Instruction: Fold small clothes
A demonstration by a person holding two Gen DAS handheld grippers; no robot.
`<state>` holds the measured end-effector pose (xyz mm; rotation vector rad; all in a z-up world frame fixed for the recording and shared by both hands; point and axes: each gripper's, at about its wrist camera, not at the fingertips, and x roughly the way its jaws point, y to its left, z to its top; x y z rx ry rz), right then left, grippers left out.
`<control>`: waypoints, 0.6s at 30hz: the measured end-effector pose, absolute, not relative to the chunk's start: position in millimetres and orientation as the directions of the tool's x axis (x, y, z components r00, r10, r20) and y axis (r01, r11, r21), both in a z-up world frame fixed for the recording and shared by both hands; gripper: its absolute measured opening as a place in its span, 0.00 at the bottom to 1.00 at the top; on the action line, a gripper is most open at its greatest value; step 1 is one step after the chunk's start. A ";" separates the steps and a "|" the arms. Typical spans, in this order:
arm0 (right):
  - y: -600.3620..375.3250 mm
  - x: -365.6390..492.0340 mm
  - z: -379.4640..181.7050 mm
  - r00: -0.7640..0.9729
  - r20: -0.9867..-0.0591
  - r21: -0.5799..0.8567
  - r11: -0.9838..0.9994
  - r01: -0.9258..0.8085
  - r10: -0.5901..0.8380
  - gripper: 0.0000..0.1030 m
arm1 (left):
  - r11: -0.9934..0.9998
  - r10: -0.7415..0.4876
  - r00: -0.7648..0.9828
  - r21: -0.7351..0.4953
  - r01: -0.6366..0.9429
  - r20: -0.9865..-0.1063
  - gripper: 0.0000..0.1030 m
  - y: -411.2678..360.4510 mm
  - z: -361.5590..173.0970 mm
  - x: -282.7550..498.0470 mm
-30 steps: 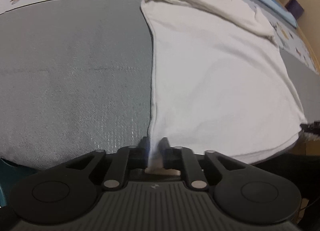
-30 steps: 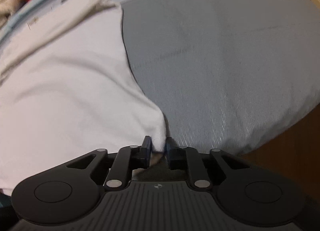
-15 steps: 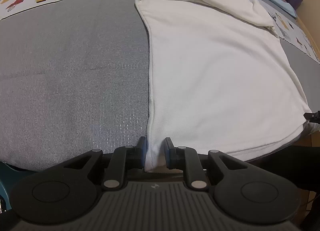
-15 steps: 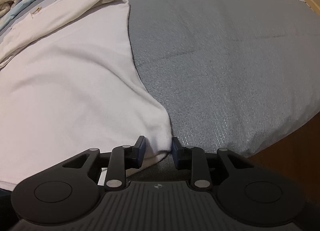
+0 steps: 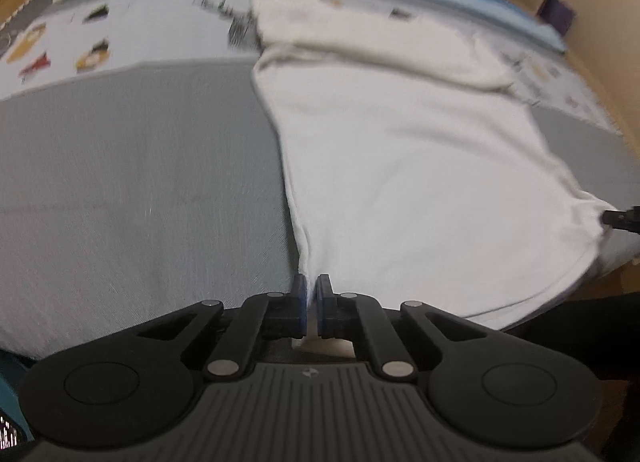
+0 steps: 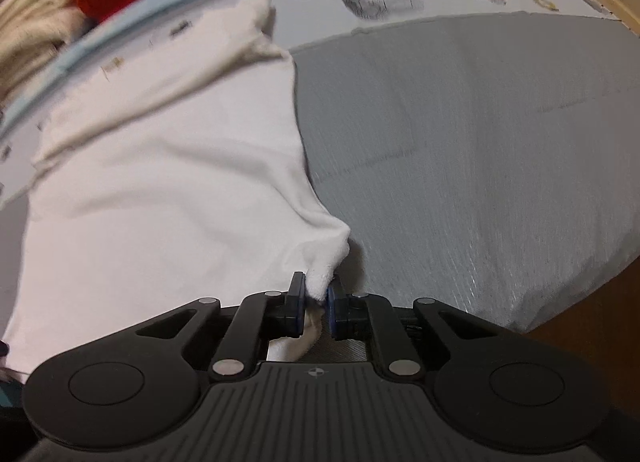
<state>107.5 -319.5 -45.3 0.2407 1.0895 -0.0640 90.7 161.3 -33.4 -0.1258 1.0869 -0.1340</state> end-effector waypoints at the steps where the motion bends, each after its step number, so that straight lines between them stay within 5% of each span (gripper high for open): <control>1: -319.7 104.5 -38.3 0.485 -0.871 0.172 0.972 0.159 0.075 0.10 | 0.982 -0.185 0.476 -0.179 0.060 -0.859 0.04 162.0 -23.4 86.4; 12: -346.3 20.2 100.8 0.726 -0.619 0.421 0.907 -0.015 0.300 0.09 | 0.921 -0.329 0.709 -0.377 0.096 -0.624 0.02 196.2 110.2 -20.9; 18: -363.3 8.8 116.1 0.780 -0.556 0.448 0.894 -0.011 0.288 0.08 | 0.942 -0.231 0.684 -0.335 -0.022 -0.692 0.00 208.8 84.6 23.2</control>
